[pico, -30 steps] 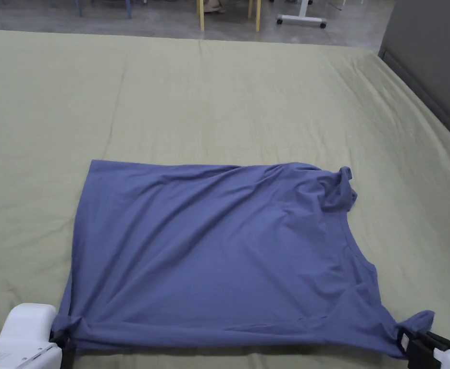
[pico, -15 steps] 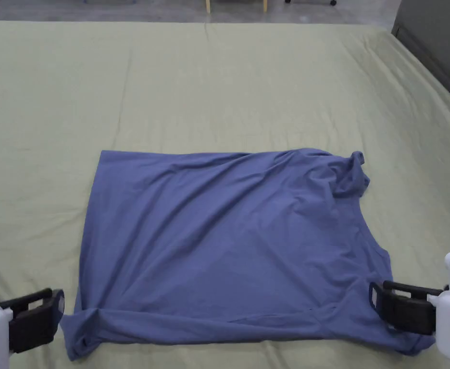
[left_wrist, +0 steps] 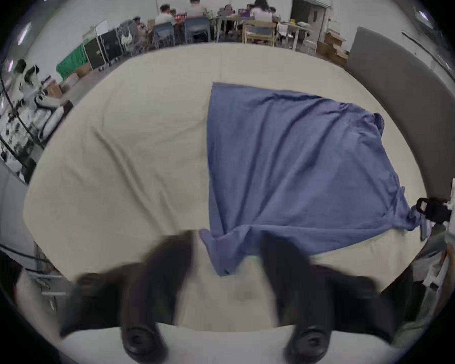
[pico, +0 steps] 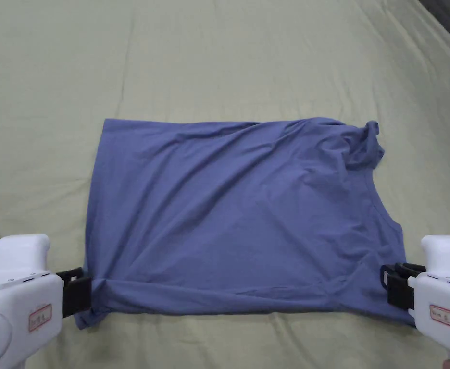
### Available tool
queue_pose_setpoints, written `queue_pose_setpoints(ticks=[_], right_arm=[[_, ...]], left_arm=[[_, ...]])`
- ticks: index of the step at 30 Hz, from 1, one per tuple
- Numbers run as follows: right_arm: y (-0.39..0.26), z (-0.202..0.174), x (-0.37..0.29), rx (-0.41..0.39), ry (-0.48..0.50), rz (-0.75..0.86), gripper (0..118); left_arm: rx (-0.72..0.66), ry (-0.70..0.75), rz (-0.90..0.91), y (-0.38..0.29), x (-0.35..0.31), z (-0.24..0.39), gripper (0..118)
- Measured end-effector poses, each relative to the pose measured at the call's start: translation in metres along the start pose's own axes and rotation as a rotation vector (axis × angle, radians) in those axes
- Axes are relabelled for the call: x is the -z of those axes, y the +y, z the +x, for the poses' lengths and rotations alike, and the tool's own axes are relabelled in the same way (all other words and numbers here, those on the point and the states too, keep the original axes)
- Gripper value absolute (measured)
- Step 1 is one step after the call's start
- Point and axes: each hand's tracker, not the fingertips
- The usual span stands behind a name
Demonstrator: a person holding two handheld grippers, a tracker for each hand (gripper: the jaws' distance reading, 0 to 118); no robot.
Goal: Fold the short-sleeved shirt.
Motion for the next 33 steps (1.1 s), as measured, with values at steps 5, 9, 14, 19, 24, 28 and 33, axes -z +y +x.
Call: queue_pose_setpoints(ticks=[5, 9, 14, 19, 24, 28, 33], right_arm=[[0.005, 0.000, -0.003, -0.001, 0.001, -0.002, 3], [0.003, -0.001, 0.001, -0.001, 0.010, -0.016, 3], [-0.004, -0.001, 0.005, 0.003, 0.009, -0.042, 3], [-0.011, 0.014, 0.008, 0.077, 0.015, -0.092, 22], [-0.021, 0.030, 0.000, 0.081, -0.040, -0.071, 118], [-0.025, 0.047, 0.014, 0.168, -0.015, -0.109, 118], [-0.033, 0.050, 0.051, 0.224, 0.026, -0.177, 51]], left_arm=[[-0.005, -0.015, -0.077, -0.009, 0.041, -0.007, 87], [0.076, -0.004, -0.140, -0.017, 0.071, -0.001, 85], [0.019, -0.059, -0.095, -0.019, 0.075, -0.003, 37], [0.050, -0.059, -0.038, -0.015, 0.052, 0.004, 7], [0.029, -0.076, 0.009, -0.014, 0.037, 0.005, 7], [0.016, -0.083, 0.012, -0.015, 0.034, 0.008, 7], [-0.001, -0.081, -0.001, -0.018, 0.038, 0.010, 7]])
